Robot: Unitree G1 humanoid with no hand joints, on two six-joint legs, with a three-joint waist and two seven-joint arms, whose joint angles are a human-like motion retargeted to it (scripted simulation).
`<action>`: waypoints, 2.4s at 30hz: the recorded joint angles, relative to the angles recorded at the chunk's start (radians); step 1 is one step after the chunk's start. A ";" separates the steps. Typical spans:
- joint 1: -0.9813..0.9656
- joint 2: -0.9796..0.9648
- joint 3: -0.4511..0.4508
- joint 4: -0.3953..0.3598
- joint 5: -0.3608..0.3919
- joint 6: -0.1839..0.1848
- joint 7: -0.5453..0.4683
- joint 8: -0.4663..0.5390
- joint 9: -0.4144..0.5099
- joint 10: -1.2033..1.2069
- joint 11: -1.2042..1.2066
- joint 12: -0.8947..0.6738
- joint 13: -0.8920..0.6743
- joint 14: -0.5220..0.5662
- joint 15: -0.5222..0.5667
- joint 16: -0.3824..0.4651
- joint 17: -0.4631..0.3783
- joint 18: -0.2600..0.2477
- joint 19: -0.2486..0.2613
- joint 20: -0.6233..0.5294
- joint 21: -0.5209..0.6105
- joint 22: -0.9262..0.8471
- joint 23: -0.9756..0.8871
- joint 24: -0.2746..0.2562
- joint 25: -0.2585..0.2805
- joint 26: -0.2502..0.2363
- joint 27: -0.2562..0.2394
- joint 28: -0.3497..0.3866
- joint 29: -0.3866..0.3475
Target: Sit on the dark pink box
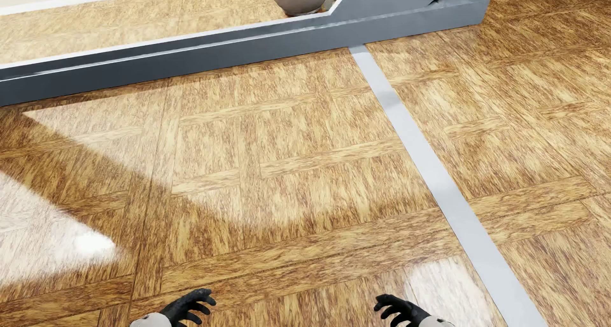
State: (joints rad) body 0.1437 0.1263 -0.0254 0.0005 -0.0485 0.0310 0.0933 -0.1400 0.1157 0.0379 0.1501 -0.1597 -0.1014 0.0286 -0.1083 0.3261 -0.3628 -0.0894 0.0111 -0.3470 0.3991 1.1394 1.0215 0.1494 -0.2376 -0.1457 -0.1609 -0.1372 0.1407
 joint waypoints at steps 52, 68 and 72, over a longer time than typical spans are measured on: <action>-1.545 -1.471 0.010 0.146 -0.115 -0.016 -0.223 0.357 0.747 1.717 1.634 -0.751 -0.916 -0.354 -0.332 0.664 -0.619 -0.158 0.156 -0.530 0.777 -1.287 -1.108 -0.225 0.055 -0.194 -0.093 0.350 -0.517; -1.386 -1.293 0.021 0.175 -0.153 -0.023 -0.247 0.367 0.623 1.942 1.851 -0.225 -0.359 -0.273 -0.273 0.253 -0.282 -0.134 0.168 -0.045 0.188 -1.001 -0.792 -0.044 -0.035 -0.137 -0.058 0.232 -0.326; -1.319 -1.214 0.030 0.156 -0.146 -0.013 -0.243 0.359 0.561 1.930 1.832 -0.171 -0.301 -0.260 -0.256 0.068 -0.171 -0.110 0.154 0.028 0.123 -0.844 -0.650 -0.019 -0.026 -0.112 -0.044 0.260 -0.302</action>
State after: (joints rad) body -1.1758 -1.0873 0.0042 0.1570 -0.1945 0.0177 -0.1494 0.2188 0.6769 1.9681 1.9821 -0.3302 -0.4021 -0.2313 -0.3644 0.3938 -0.5341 -0.1989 0.1652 -0.3186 0.5224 0.2949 0.3719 0.1309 -0.2637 -0.2575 -0.2052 0.1230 -0.1616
